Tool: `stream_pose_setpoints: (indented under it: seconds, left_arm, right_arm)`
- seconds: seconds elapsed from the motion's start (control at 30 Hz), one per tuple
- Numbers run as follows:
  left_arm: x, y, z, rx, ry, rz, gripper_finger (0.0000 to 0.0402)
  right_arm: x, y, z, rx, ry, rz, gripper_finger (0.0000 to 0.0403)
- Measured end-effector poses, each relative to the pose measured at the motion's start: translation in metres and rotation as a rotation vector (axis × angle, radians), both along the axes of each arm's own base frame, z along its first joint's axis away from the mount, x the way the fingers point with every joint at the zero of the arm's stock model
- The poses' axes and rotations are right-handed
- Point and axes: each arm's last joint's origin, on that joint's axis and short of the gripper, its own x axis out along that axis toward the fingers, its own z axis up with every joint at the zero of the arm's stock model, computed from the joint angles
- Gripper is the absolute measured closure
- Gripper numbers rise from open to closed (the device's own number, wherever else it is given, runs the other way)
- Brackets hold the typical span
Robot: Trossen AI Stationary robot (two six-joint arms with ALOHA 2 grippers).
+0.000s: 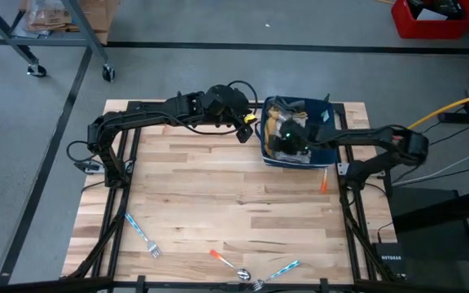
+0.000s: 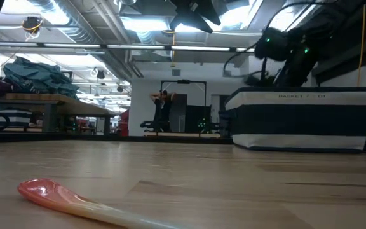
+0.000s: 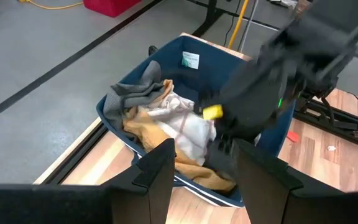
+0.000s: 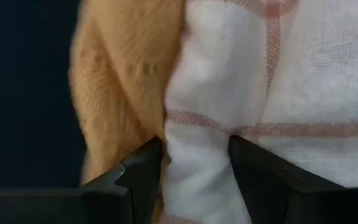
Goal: Fold towel
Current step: Put the stacked towels into the blue bin
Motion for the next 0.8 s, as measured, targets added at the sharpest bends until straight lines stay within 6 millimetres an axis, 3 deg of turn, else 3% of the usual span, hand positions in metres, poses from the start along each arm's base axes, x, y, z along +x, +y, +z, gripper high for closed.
stream_pose_setpoints:
  seconds: [0.17,0.3,0.5,0.63,0.8]
  left_arm:
    - [0.000,0.000,0.000,0.000,0.001,0.000,0.0249]
    - [0.000,0.000,0.000,0.000,0.001,0.000,0.0249]
    - [0.000,0.000,0.000,-0.001,0.003,0.000,0.0249]
    - [-0.001,-0.001,-0.002,-0.005,0.022,-0.001,0.0249]
    - [-0.002,-0.003,-0.005,-0.013,0.055,-0.007,0.0249]
  right_arm:
    - [0.012,0.000,-0.028,0.001,0.104,0.001,0.0208]
    - [0.018,-0.002,-0.030,0.011,0.050,0.016,0.0208]
    - [0.023,-0.005,0.006,-0.046,-0.048,0.005,0.0208]
    - [0.024,-0.007,0.042,-0.145,-0.151,-0.019,0.0208]
    - [0.021,-0.012,0.072,-0.317,-0.196,-0.141,0.0208]
